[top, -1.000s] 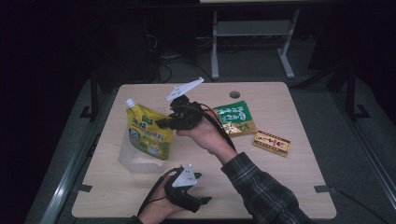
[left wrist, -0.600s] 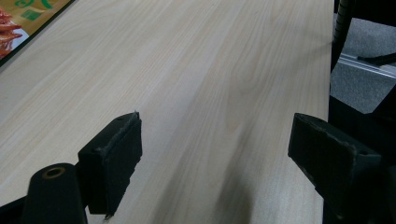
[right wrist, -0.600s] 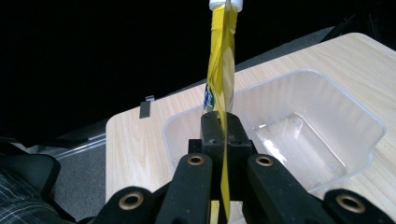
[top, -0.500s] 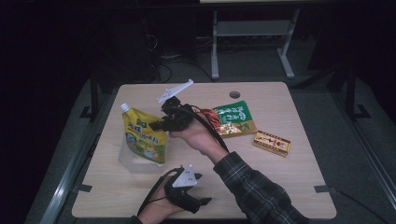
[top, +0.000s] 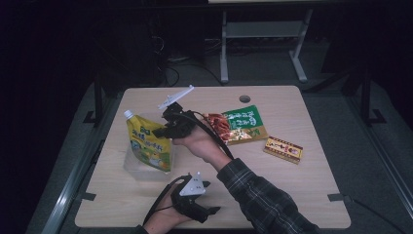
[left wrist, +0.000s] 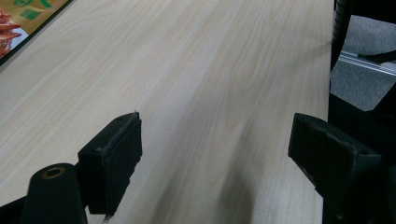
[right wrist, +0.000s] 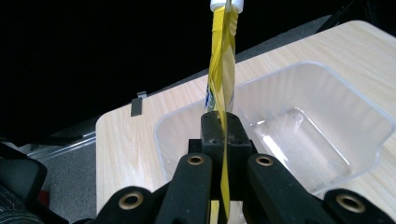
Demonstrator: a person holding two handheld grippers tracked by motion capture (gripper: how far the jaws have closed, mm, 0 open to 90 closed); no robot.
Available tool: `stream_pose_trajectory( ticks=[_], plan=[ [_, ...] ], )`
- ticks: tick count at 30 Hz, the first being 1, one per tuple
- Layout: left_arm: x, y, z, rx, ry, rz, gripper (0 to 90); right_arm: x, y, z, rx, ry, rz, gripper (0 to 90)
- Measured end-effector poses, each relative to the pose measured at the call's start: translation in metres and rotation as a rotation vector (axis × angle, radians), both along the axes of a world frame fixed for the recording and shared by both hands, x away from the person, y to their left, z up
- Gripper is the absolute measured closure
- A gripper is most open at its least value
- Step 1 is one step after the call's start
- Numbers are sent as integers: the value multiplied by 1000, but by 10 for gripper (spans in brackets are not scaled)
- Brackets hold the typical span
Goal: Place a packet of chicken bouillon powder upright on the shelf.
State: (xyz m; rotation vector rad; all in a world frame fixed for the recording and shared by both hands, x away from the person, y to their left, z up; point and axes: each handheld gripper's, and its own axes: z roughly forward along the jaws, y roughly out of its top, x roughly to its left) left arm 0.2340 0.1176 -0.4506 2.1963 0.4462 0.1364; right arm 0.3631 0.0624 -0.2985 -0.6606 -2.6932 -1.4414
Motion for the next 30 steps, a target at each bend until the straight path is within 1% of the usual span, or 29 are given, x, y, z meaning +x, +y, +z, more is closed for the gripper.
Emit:
stream_pose_trajectory(
  ticks=[3, 4, 7, 8, 10, 11, 12, 13, 14, 15, 16, 17, 19, 21, 26, 27, 28, 29, 30],
  plan=[
    [1, 0, -1, -1, 1, -7, 169, 1, 2, -4, -10, -3, -5, 900],
    [0, 0, -1, -1, 4, -5, 169, 0, 3, -5, -11, 6, -11, 900],
    [0, 0, -1, -3, 10, -4, 169, 0, 5, -8, -18, 11, -22, 900],
    [0, 0, -1, -3, 8, -9, 168, 0, 5, -10, -23, 6, -24, 900],
    [1, 0, -1, 5, -1, -13, 169, 0, 7, -12, -26, 10, -27, 900],
    [1, 0, -1, 6, 1, -13, 168, 0, 8, -13, -28, 16, -29, 900],
    [1, 1, -1, 10, -1, -14, 168, 0, 8, -15, -32, 9, -27, 900],
    [2, 1, -1, 15, -3, -15, 169, 0, 9, -15, -35, 18, -31, 900],
    [2, 1, -1, 18, -3, -16, 168, 0, 10, -16, -38, 15, -32, 900],
    [2, 2, -1, 19, -3, -17, 169, -1, 11, -17, -38, 26, -41, 900],
    [3, 2, 0, 31, -29, -24, 169, 0, 11, -18, -42, 22, -43, 900],
    [3, 3, 0, 30, -28, -25, 168, 0, 12, -19, -47, 18, -42, 900],
    [3, 4, 0, 29, -26, -24, 165, -1, 14, -20, -47, 24, -38, 900],
    [2, 4, -1, 18, -1, -20, 165, -1, 15, -20, -54, 22, -40, 900],
    [2, 4, -2, 24, 0, -21, 165, -1, 17, -23, -67, 16, -44, 900],
    [2, 3, -2, 28, 1, -22, 165, -1, 17, -23, -64, 24, -43, 899],
    [2, 3, -2, 27, 3, -23, 165, -1, 18, -25, -74, 17, -45, 897],
    [2, 3, -2, 27, 2, -23, 166, -1, 19, -25, -76, 29, -46, 895],
    [2, 4, -2, 27, 0, -22, 166, -1, 19, -26, -78, 20, -39, 892]
  ],
)
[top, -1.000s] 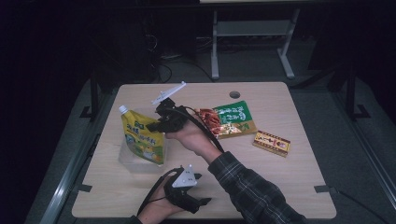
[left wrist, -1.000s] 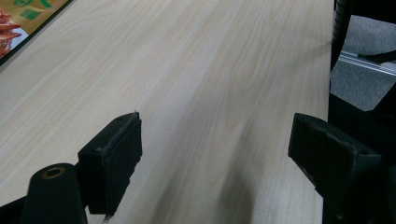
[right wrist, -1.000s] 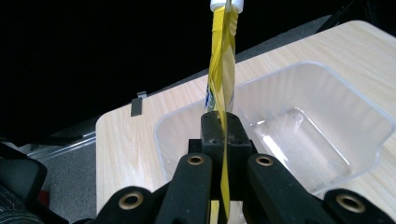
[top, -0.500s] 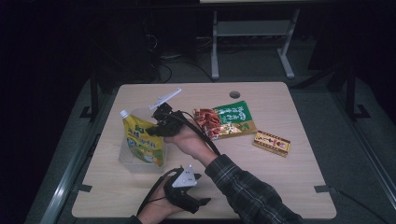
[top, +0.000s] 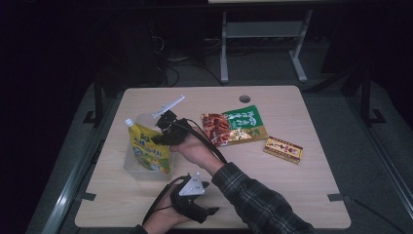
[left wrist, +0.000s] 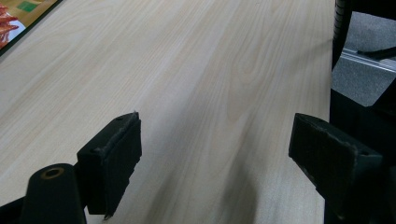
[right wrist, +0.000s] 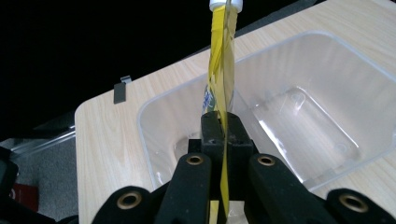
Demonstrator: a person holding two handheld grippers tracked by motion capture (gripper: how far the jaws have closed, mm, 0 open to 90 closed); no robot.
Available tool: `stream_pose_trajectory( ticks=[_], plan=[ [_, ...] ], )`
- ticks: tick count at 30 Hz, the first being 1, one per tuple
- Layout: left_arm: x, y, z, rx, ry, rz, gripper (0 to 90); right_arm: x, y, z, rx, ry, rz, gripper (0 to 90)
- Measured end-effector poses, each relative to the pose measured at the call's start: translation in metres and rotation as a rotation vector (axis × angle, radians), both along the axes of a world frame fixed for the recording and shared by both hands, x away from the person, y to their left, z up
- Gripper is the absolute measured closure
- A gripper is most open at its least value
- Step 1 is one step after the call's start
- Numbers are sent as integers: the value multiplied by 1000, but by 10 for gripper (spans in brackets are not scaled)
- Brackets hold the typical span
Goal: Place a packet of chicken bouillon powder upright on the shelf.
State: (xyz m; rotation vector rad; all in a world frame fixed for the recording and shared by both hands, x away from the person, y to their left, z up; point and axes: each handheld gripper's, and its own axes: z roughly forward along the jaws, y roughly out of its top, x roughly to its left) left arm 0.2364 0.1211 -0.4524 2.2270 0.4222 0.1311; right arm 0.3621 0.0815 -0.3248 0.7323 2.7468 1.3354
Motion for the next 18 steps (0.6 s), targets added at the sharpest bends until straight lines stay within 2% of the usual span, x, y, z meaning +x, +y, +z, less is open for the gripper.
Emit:
stream_pose_trajectory(
  ticks=[3, 4, 6, 9, 10, 11, 12, 15, 18],
  plan=[
    [0, 1, 0, -2, 2, 4, 165, 0, -1, 0, 11, -2, 1, 835],
    [0, 1, 0, -3, 2, 4, 166, 0, -2, 1, 11, -16, 11, 794],
    [0, 0, 0, -15, 7, 10, 165, -1, -5, 5, 20, -14, 4, 708],
    [0, 0, -1, -22, 12, 15, 165, -1, -14, 10, 15, -54, 1, 592],
    [0, 0, -1, -24, 14, 16, 165, -3, -17, 11, 8, -49, -5, 565],
    [0, 0, -1, -25, 15, 16, 165, -3, -19, 12, 3, -64, -1, 534],
    [0, 0, -1, -24, 16, 17, 165, -4, -23, 12, -1, -83, 8, 511],
    [1, 1, 0, -17, 17, 17, 165, -4, -34, 11, -8, -99, 19, 456],
    [2, 2, -1, -18, 15, 20, 165, -8, -47, 12, 0, -92, 18, 434]
  ],
)
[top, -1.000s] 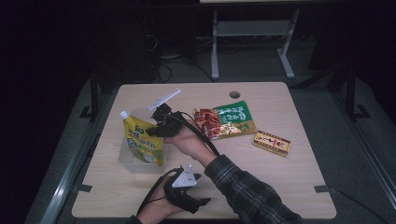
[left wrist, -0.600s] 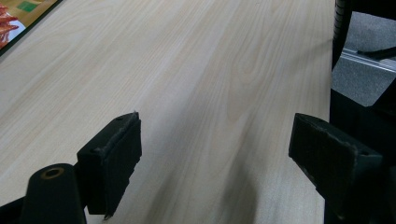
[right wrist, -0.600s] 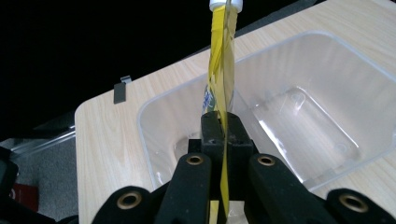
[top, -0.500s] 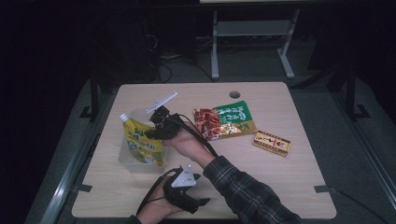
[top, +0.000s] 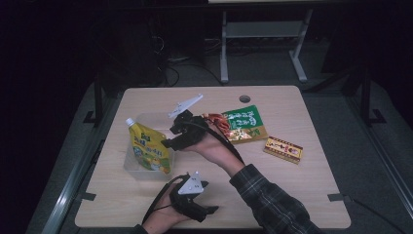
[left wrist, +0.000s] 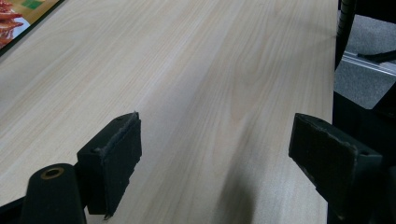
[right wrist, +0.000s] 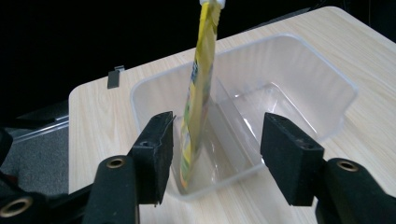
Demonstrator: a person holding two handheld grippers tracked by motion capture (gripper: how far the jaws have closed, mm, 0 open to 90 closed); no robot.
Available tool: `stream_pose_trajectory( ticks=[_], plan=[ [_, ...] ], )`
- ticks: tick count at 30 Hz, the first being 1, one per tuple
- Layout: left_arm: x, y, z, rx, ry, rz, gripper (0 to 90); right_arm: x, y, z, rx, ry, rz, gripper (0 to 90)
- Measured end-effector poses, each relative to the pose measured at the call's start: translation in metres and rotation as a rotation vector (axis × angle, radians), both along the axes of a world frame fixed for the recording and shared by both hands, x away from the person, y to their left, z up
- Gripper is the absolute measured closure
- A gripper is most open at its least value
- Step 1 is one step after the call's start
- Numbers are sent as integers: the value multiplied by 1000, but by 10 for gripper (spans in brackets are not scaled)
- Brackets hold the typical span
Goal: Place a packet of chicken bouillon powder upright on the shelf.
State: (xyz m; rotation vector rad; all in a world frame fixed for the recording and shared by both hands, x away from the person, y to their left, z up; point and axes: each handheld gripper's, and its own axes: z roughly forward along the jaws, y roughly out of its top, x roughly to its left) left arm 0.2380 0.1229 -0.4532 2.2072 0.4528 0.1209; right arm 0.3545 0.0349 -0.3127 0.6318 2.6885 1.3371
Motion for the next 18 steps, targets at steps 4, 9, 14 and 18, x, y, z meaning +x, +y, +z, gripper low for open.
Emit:
stream_pose_trajectory(
  ticks=[4, 9, 14, 18],
  plan=[
    [1, 1, 0, 11, 1, 3, 166, -1, -19, -1, 17, 5, -12, 421],
    [2, 2, 1, 13, -2, 5, 166, -1, -45, -6, 25, 6, -50, 411],
    [2, 3, 2, 6, 2, 15, 166, -2, -70, -12, 19, -8, -84, 405],
    [3, 4, 2, 7, 1, 18, 166, -5, -90, -18, 15, -14, -120, 405]
  ],
)
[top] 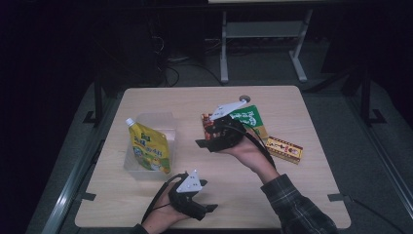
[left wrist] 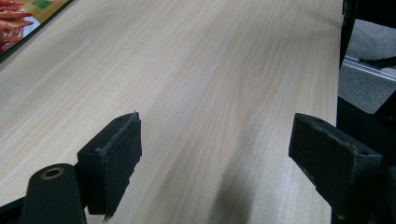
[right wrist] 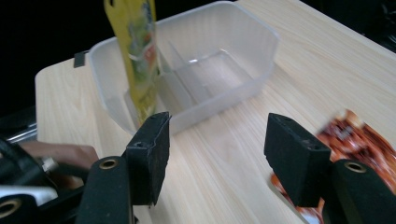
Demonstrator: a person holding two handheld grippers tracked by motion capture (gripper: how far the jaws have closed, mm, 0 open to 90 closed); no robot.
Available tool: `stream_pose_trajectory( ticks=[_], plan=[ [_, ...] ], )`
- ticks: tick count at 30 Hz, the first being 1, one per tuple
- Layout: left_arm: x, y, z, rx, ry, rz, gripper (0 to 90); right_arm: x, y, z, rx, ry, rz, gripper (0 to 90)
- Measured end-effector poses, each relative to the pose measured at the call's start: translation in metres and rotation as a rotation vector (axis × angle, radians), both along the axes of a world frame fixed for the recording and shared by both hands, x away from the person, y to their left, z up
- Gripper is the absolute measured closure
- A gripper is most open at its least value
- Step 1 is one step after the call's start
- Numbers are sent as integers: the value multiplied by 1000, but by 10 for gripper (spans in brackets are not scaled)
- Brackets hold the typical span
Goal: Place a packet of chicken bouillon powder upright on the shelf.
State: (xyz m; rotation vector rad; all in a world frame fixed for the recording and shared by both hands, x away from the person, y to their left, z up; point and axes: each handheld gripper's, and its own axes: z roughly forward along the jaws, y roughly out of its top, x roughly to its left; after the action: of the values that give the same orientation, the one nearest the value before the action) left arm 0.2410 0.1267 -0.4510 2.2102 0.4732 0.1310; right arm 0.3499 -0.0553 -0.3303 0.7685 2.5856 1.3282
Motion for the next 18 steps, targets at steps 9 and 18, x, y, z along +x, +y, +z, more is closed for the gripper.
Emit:
stream_pose_trajectory(
  ticks=[9, 18],
  plan=[
    [4, 5, 1, -6, 0, 12, 169, -7, -41, -17, -6, -21, -86, 396],
    [5, 5, 1, -14, 0, 17, 170, -20, -71, -40, 5, -19, -169, 398]
  ],
)
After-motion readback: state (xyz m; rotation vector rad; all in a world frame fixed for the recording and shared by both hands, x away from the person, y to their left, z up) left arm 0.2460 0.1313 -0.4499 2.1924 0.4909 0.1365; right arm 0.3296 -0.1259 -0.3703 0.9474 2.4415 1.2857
